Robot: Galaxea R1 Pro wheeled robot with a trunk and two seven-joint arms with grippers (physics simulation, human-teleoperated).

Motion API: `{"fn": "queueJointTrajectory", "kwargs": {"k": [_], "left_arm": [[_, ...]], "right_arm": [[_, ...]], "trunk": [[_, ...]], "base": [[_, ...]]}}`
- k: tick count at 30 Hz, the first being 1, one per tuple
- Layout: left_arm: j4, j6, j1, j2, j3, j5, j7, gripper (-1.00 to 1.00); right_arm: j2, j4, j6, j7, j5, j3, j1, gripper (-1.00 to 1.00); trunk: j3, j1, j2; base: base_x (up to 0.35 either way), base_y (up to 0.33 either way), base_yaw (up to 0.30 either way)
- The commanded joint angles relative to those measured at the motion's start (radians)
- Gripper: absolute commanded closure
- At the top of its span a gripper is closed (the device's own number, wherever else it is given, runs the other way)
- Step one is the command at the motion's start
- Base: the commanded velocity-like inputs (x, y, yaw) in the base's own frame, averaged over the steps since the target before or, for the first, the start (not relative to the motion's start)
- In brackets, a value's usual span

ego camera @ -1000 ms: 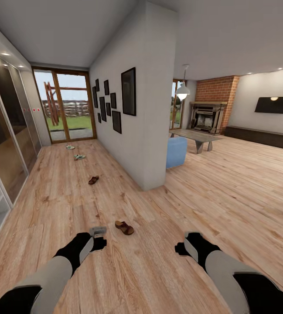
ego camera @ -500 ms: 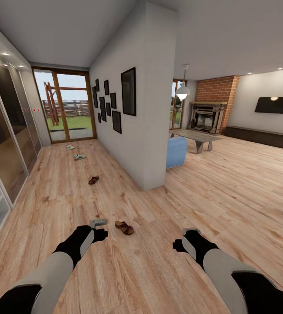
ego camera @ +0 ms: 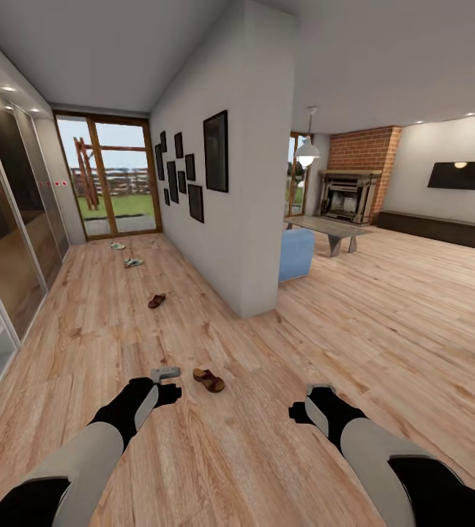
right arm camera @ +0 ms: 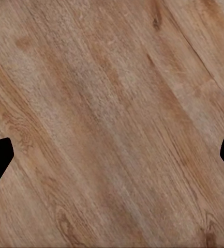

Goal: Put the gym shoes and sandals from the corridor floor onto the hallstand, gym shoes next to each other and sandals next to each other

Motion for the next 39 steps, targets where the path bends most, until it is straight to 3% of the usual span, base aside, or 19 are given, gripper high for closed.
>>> {"fn": "queueJointTrajectory", "kwargs": {"k": [1, 16, 39], "left_arm": [[0.000, 0.000, 0.000, -0.001, 0.000, 0.000, 0.000, -1.00], [-0.002, 0.000, 0.000, -0.002, -0.001, 0.000, 0.001, -1.00], [-0.002, -0.001, 0.000, -0.003, -0.001, 0.000, 0.001, -1.00]], "right_arm": [[0.000, 0.000, 0.000, 0.000, 0.000, 0.000, 0.000, -1.00], [0.000, -0.001, -0.001, 0.001, 0.001, 0.001, 0.000, -1.00], [0.000, -0.002, -0.001, 0.002, 0.000, 0.001, 0.000, -1.00]], "trunk": [[-0.003, 0.004, -0.007], [-0.052, 0.061, -0.112], [-0.159, 0.150, -0.273]], "base": [[0.000, 0.000, 0.000], [0.000, 0.000, 0.002], [0.000, 0.000, 0.001]]}}
